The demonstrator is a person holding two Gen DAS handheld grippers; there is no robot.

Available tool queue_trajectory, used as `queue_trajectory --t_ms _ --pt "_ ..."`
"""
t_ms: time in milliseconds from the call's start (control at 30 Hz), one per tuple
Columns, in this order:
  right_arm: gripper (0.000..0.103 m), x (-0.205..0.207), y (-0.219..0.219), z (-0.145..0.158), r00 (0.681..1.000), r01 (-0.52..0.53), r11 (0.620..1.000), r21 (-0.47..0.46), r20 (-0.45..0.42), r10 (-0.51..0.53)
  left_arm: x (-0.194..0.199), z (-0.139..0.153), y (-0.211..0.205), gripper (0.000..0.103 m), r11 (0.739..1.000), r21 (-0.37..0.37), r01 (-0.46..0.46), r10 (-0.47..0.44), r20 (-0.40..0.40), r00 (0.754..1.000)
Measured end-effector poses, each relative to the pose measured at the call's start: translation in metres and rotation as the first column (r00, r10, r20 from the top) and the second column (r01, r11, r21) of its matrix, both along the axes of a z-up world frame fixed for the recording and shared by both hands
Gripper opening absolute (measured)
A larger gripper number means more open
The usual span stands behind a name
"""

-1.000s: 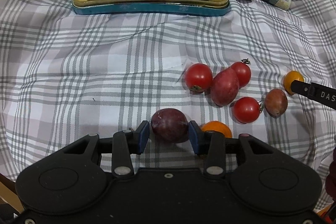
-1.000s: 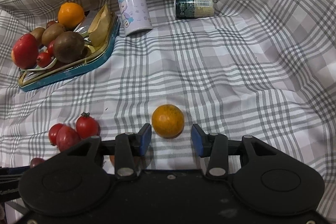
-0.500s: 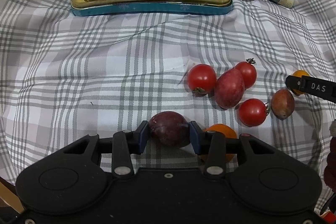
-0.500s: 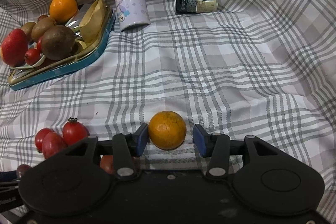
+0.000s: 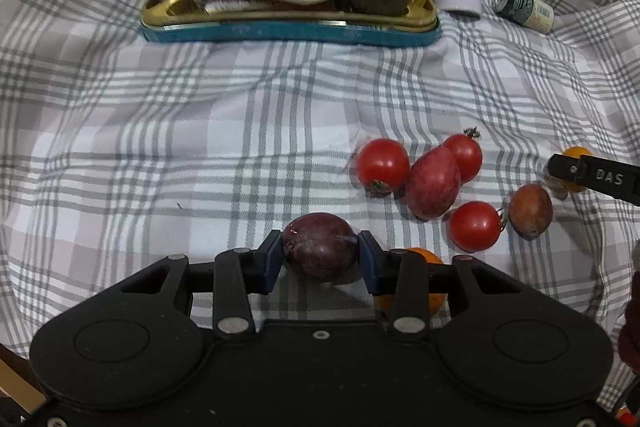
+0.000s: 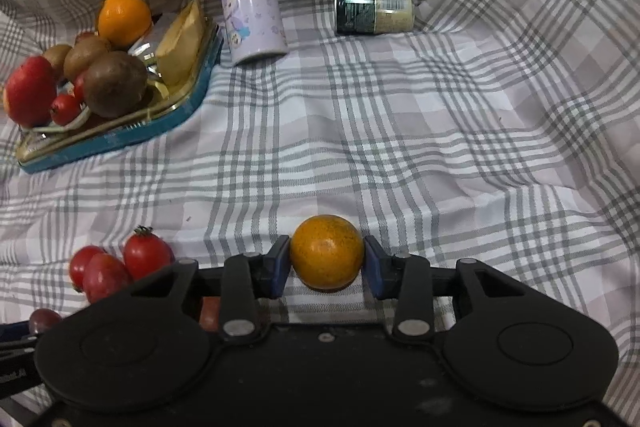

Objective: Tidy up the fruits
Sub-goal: 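Carry the plum and orange over the white tray and release both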

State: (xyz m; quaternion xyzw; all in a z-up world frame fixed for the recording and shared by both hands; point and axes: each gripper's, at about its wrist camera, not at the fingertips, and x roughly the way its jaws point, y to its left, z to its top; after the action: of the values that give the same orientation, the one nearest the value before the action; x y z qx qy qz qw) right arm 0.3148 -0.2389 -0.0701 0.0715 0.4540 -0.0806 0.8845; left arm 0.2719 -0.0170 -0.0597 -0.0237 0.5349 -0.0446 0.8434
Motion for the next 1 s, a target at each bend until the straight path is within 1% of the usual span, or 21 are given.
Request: queue_trajectory --t_ms 133,267,300,433,567,733,900,1000 --pt "0.040 -0.011 0.003 0.020 0.999 -0.006 1.000 -0.003 0.037 0.006 -0.006 0.017 0.006 0.048 1.000 -0.010 -0.009 0.010 0.035 0.999" --pt "0.040 -0.030 0.008 0.040 0.997 -0.026 1.000 0.009 0.067 0.025 -0.019 0.038 0.014 0.048 1.000 -0.011 -0.017 0.017 0.071 0.997" --pt "0.040 -0.036 0.009 0.045 0.997 -0.032 0.999 0.013 0.072 0.031 -0.023 0.042 0.016 0.048 1.000 -0.015 -0.016 0.017 0.093 0.996" --pt "0.040 -0.065 0.021 0.062 0.994 -0.067 0.997 0.024 0.087 0.065 -0.043 0.055 0.024 0.048 1.000 -0.024 -0.014 0.017 0.105 0.994" --pt "0.041 -0.104 0.033 0.072 0.990 -0.107 0.994 0.025 0.089 0.105 -0.068 0.061 0.031 0.048 1.000 -0.019 -0.005 0.007 0.100 0.995" --pt "0.041 -0.150 0.047 0.071 0.988 -0.145 0.988 0.046 0.055 0.142 -0.100 0.059 0.036 0.048 1.000 -0.014 0.017 -0.016 0.089 0.996" --pt "0.041 -0.182 0.059 0.054 0.985 -0.168 0.984 0.068 -0.023 0.170 -0.122 0.049 0.041 0.048 1.000 -0.023 0.017 -0.016 0.050 0.999" --pt "0.041 -0.196 0.065 0.043 0.981 -0.173 0.982 0.082 -0.076 0.179 -0.127 0.042 0.046 0.048 1.000 -0.025 0.005 -0.004 0.032 0.999"
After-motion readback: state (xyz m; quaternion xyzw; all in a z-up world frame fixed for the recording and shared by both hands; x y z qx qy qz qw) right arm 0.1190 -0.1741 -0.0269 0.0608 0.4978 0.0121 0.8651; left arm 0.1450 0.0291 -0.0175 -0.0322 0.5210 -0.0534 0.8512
